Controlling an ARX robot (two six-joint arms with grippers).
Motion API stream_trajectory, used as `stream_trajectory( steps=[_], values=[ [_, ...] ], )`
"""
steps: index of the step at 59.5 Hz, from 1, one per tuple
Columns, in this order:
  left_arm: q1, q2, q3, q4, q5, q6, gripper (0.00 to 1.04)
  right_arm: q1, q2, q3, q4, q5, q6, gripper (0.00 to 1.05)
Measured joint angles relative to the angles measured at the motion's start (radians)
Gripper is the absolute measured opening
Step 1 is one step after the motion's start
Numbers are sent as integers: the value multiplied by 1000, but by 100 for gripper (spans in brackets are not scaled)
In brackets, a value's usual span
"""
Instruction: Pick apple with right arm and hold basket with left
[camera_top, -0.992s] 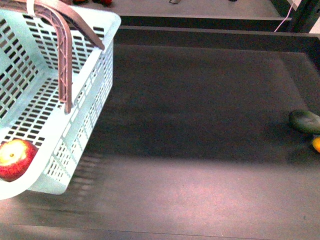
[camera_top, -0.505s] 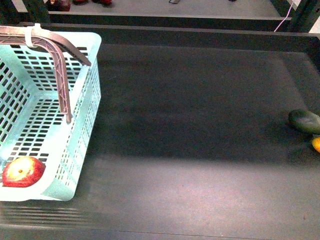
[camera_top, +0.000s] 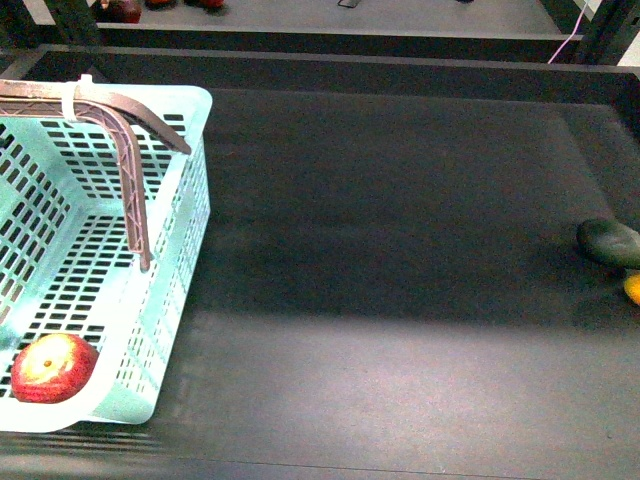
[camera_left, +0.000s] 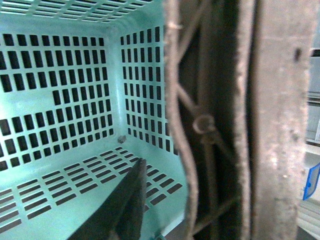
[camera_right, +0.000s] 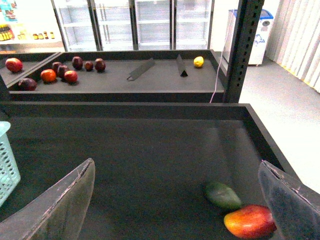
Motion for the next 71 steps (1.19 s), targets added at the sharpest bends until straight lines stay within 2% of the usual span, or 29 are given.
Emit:
stream_trajectory(
  steps=[3,13,18,34,46,49,51,52,55,56,59,60,63,64,66,71],
  values=[
    [0,-16,-14,-8,2,-7,52,0,0,0,0,0,0,96],
    [1,-92,-52,-40,3,-17,79,0,0,0,0,0,0,96],
    [5,-186,-97,-79,3,-30,99,0,0,0,0,0,0,96],
    [67,-457,-221,-245,-3,-45,98,0,0,0,0,0,0,96],
    [73,-487,-225,-251,-5,-48,98,0,0,0,0,0,0,96],
    [82,-471,-279,-87,75,81,92,0,0,0,0,0,0,96],
    [88,-458,-358,141,154,237,85,0,0,0,0,1,0,96],
    [88,-456,-377,194,161,285,83,0,-1,0,0,2,0,96],
    [83,-457,-493,465,194,590,72,0,-2,0,0,1,0,96],
    [81,-460,-507,501,194,640,70,0,0,0,0,1,0,96],
    [71,-491,-565,659,195,943,60,0,0,0,0,-1,0,96],
    [71,-500,-572,675,193,964,58,0,-1,0,0,-1,0,96],
    [67,-554,-600,711,181,1187,47,0,-1,0,0,-1,0,96],
    [66,-563,-605,711,180,1199,45,0,-1,0,0,0,0,96],
    [61,-601,-631,711,177,1302,36,0,-1,0,0,0,0,96],
    [37,-644,-673,692,153,1388,22,0,-1,0,0,0,0,96]
  ],
)
